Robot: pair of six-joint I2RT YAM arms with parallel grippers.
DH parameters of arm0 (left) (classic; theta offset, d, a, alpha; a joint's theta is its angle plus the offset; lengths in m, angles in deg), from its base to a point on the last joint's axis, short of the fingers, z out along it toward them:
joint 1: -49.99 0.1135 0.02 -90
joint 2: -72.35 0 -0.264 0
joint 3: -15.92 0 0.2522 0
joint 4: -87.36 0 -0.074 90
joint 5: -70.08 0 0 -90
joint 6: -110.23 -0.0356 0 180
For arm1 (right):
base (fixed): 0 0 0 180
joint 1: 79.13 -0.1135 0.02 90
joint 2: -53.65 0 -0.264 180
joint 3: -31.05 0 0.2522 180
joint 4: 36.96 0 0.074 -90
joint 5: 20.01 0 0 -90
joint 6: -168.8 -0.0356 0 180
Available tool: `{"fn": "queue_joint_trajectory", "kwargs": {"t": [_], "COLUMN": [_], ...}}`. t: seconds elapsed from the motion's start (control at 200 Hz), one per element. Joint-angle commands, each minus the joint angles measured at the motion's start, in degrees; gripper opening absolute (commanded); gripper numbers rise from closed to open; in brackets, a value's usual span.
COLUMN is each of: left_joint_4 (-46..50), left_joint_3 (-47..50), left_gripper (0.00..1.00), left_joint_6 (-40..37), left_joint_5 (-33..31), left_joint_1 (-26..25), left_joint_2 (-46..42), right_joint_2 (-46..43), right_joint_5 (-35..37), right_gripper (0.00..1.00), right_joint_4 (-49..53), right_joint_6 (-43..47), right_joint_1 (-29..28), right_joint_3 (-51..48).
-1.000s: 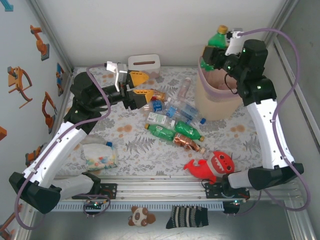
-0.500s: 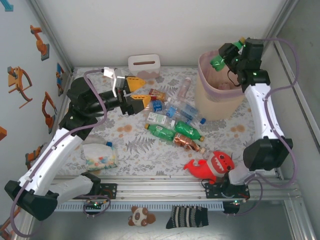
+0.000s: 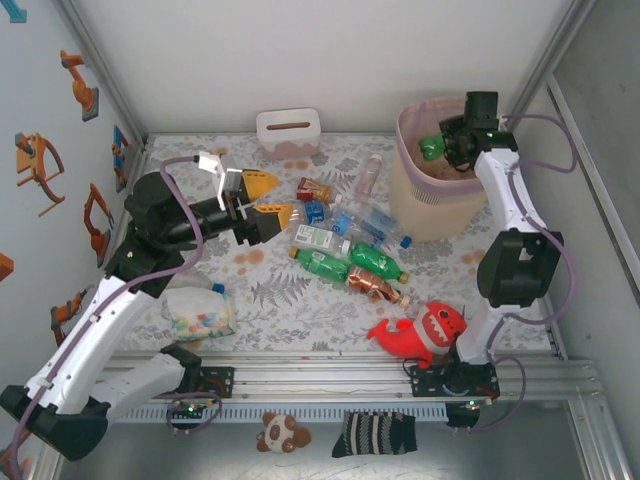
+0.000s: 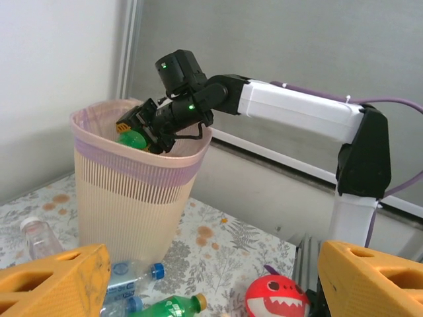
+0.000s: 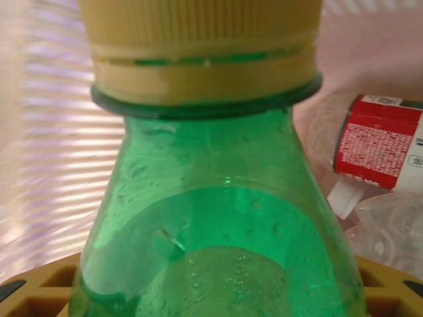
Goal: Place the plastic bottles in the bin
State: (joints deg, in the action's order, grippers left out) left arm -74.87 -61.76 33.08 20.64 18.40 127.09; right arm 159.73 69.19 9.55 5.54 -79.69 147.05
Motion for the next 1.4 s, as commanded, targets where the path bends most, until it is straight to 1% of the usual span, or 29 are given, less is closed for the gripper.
{"fn": "queue_joint_trajectory", "kwargs": {"t": [0.0, 0.15, 0.356, 0.511, 0.621, 0.796, 0.966, 1.092, 1.207, 1.397], "left_joint_4": [1.9, 2.7, 5.2, 5.8, 6.2, 6.7, 6.3, 5.8, 5.3, 4.9], "left_joint_3": [1.0, 1.4, 1.4, 1.9, 2.2, 2.0, 2.2, 2.4, 2.6, 2.9], "left_gripper": [0.81, 0.81, 0.81, 0.81, 0.81, 0.81, 0.81, 0.82, 0.82, 0.81], "left_joint_6": [-0.9, -0.8, -1.3, -1.3, -1.2, -0.9, -0.5, -0.1, 0.3, 1.0], "left_joint_5": [-0.8, -1.5, -3.3, -4.0, -5.4, -6.5, -6.7, -6.7, -6.6, -6.6], "left_joint_1": [-0.3, -0.2, -0.3, -0.3, -0.3, -0.3, -0.3, -0.4, -0.4, -0.4], "left_joint_2": [-1.1, -1.6, -2.3, -3.0, -3.4, -3.0, -2.6, -2.3, -2.0, -1.9], "right_joint_2": [2.7, 6.5, 9.3, 10.2, 9.8, 6.8, 2.6, -0.7, -3.5, -8.0], "right_joint_5": [-0.4, -2.6, -2.3, -2.2, -2.1, -0.8, 1.0, 2.0, 2.2, 2.7], "right_gripper": [0.52, 0.54, 0.58, 0.68, 0.72, 0.77, 0.78, 0.8, 0.82, 0.81], "right_joint_4": [0.3, -0.9, -1.5, -1.5, -1.5, -1.2, 0.3, 1.1, 1.4, 1.4], "right_joint_6": [-6.7, -10.0, -14.4, -16.1, -16.1, -14.5, -12.7, -11.5, -11.0, -10.1], "right_joint_1": [0.2, 0.3, 0.3, 0.4, 0.3, 0.4, 0.4, 0.4, 0.4, 0.4], "right_joint_3": [1.9, 2.4, 0.2, -0.9, -0.8, 0.3, 0.9, 0.8, -0.2, -2.6]}}
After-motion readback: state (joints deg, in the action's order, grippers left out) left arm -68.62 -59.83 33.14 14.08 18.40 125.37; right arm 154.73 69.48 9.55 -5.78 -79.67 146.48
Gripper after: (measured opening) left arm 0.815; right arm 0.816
